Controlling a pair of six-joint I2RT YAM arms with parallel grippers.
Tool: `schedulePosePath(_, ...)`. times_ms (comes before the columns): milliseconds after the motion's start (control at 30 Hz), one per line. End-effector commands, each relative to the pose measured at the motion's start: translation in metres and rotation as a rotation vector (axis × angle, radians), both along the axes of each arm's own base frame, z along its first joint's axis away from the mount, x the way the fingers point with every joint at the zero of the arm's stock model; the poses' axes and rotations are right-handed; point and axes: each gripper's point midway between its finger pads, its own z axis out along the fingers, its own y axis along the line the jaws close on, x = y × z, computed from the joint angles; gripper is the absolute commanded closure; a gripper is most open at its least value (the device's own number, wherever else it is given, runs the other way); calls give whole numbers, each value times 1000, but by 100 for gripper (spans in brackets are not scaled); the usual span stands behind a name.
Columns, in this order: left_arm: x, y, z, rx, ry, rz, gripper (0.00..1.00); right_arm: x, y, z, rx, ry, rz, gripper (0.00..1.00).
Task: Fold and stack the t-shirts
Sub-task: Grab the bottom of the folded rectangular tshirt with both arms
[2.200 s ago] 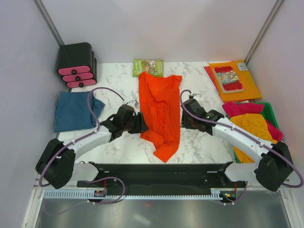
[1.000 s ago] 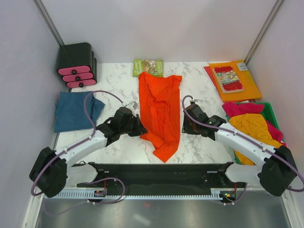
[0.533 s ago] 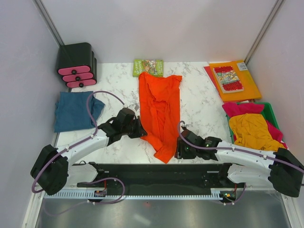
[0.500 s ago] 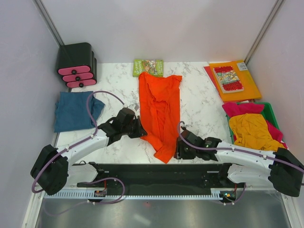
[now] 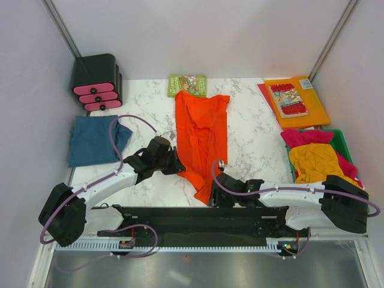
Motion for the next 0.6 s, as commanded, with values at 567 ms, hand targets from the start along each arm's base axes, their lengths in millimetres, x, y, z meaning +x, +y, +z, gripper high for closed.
schedulePosePath(567, -10, 5, 10, -22, -25, -5, 98, 6, 4, -6, -75, -77, -134, 72)
